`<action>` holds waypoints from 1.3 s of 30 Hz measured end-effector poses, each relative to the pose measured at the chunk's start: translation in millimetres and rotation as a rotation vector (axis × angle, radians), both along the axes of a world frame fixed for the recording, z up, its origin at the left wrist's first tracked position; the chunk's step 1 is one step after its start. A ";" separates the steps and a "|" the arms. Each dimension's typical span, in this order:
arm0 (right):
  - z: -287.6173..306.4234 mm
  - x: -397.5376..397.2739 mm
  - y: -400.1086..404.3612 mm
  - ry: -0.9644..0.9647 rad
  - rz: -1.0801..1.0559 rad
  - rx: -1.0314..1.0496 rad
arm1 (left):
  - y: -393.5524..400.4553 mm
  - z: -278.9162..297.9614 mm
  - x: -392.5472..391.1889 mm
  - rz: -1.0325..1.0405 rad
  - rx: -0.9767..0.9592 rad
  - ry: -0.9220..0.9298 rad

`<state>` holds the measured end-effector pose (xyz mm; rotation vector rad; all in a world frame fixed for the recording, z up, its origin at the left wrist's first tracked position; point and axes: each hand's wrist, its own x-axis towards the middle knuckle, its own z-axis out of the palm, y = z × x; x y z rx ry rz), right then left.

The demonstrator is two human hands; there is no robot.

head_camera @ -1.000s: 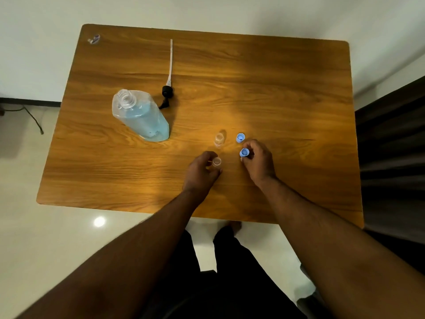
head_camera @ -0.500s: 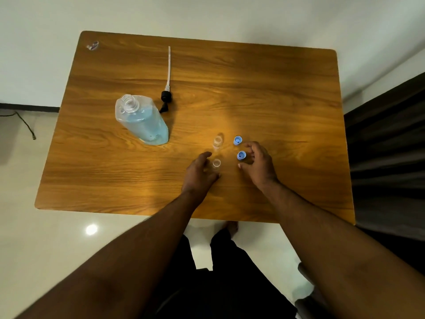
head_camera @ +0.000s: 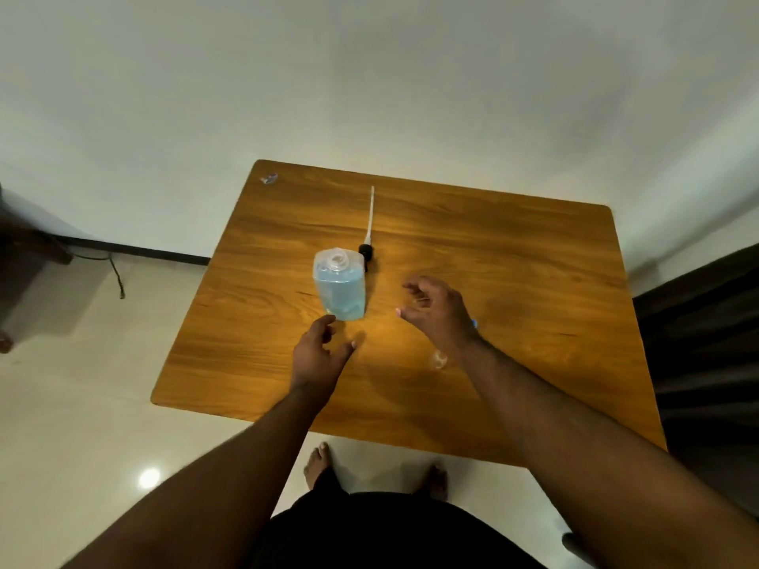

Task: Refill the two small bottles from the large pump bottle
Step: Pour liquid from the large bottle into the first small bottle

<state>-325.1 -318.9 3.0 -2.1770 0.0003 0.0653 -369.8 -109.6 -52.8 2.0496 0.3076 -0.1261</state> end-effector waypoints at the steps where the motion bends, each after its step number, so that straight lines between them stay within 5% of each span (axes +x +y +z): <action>1: 3.3 7.0 14.1 0.032 0.003 0.040 | 10.0 2.3 6.3 0.028 0.001 -0.008; 21: -38.1 64.5 101.8 0.309 -0.066 0.285 | 87.4 3.5 64.0 -0.224 -0.114 0.145; 30: -2.1 40.3 94.7 0.064 -0.225 0.421 | 78.3 2.0 40.4 -0.233 -0.166 0.221; 39: 92.9 -2.8 -17.7 -0.156 -0.177 0.421 | -17.2 8.4 18.1 -0.382 -0.143 0.235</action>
